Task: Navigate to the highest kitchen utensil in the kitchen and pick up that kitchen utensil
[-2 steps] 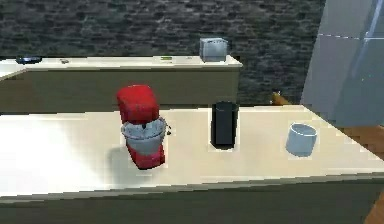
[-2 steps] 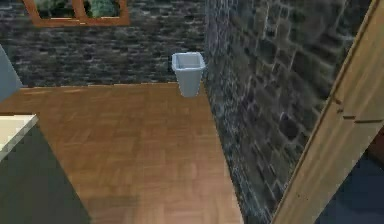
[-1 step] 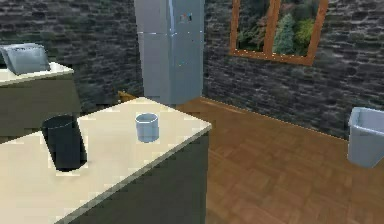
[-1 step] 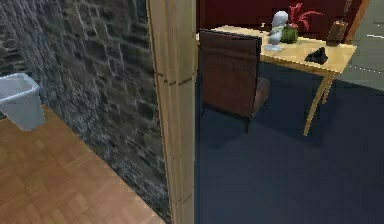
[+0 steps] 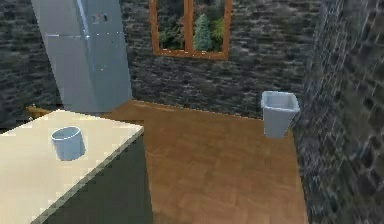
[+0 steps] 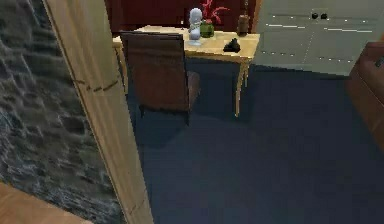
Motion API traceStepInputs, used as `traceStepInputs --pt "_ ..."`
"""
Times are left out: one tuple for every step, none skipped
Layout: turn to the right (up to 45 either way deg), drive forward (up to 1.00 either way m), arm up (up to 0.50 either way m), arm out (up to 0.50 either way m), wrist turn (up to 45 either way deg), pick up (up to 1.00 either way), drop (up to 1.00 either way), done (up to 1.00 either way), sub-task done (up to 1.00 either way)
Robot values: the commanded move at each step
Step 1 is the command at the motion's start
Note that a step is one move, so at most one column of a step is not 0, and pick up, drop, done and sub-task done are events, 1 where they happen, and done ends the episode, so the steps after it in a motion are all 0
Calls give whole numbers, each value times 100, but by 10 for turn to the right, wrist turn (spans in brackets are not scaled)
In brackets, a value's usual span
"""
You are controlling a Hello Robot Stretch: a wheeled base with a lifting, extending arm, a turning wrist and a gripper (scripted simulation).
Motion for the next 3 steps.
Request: traceStepInputs --pt "0 100 0 0 0 0 0 0 0" --pt "270 0 0 0 0 0 0 0 0" --pt "0 10 0 0 0 0 0 0 0"
